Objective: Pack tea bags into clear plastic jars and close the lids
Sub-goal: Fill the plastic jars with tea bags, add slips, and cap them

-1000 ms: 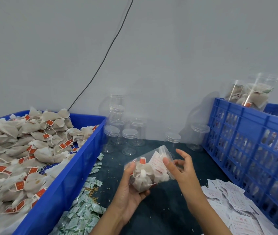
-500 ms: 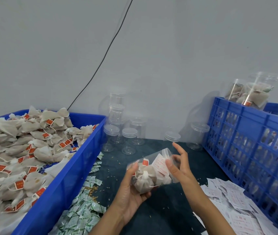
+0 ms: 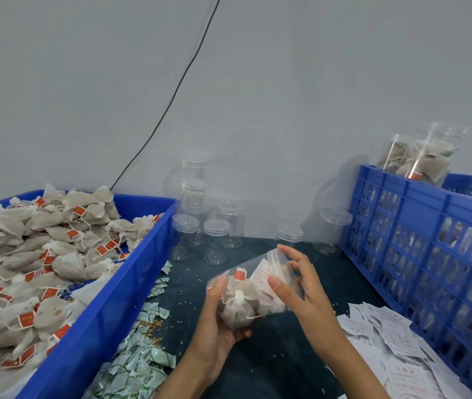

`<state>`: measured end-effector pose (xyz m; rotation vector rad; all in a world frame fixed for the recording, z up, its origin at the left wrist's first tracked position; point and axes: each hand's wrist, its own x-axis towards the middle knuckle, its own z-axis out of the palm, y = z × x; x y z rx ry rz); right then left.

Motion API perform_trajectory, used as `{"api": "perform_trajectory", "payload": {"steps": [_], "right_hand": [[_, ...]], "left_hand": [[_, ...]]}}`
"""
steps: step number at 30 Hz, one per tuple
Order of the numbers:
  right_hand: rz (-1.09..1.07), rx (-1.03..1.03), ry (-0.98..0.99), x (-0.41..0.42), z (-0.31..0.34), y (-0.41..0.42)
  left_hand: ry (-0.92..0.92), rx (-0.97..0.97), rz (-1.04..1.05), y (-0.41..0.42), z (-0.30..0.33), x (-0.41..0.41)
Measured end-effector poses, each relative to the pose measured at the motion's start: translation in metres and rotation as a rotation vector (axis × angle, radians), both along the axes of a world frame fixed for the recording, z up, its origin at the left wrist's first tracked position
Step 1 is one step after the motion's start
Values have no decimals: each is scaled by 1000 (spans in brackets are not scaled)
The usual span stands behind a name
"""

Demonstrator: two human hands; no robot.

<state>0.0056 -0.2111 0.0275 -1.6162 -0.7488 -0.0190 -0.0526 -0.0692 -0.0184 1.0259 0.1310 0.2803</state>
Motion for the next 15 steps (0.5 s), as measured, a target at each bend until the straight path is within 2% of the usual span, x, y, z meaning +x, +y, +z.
{"api": "perform_trajectory", "payload": {"steps": [4, 8, 15], "right_hand": [[-50, 76, -40, -1, 5, -2], [-74, 154, -2, 2, 1, 2], [-69, 177, 47, 2, 5, 7]], "left_hand": [[-40, -19, -167, -4, -1, 3], [-50, -31, -111, -8, 0, 6], [-87, 24, 15, -10, 5, 5]]}}
